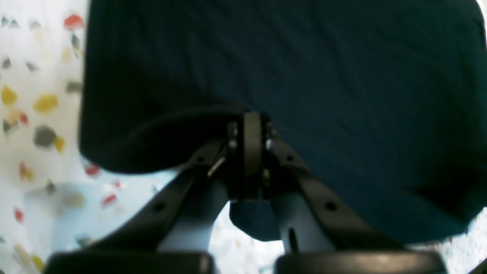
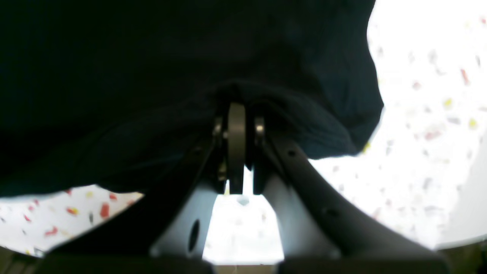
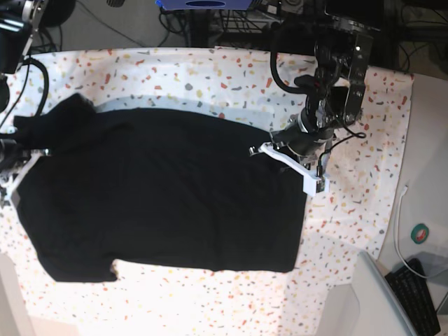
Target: Layout the t-shirt on the table in an organized manner, then fold the t-shirt properly
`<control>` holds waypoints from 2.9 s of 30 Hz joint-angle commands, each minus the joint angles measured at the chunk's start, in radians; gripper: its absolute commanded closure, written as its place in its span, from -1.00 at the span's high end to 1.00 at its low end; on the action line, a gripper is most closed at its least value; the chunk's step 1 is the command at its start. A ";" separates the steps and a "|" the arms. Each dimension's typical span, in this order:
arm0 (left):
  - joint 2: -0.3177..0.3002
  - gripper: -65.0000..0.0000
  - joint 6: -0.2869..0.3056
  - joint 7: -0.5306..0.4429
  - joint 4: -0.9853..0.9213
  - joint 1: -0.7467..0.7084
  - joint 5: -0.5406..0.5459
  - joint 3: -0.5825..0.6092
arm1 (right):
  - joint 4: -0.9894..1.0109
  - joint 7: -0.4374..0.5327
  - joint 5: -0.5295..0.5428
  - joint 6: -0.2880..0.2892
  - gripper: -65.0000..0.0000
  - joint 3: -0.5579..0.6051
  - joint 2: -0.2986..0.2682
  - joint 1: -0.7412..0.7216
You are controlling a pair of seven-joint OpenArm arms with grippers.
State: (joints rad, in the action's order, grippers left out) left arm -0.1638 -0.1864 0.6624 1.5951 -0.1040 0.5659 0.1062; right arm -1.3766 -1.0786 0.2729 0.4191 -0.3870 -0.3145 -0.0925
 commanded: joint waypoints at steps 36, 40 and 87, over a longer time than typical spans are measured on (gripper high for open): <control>0.000 -1.00 0.005 -0.017 -0.276 0.200 0.003 -0.056 | 0.475 0.278 -0.002 -0.010 -1.00 0.109 -0.104 -0.273; 0.000 -1.00 0.005 -0.017 -0.276 0.211 0.003 -0.059 | 0.490 0.309 -0.002 -0.099 -1.00 0.109 -0.104 -0.273; 0.068 -1.00 0.011 -0.249 -0.213 -0.029 0.093 -0.128 | -0.059 0.305 0.001 -0.142 0.13 0.105 -0.004 0.063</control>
State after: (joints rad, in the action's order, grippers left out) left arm -0.0948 -0.1844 0.4332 1.3651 -0.1524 0.6559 -0.0227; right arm -1.4174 -0.7887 0.2714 0.2790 -0.2764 -0.2993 -0.0135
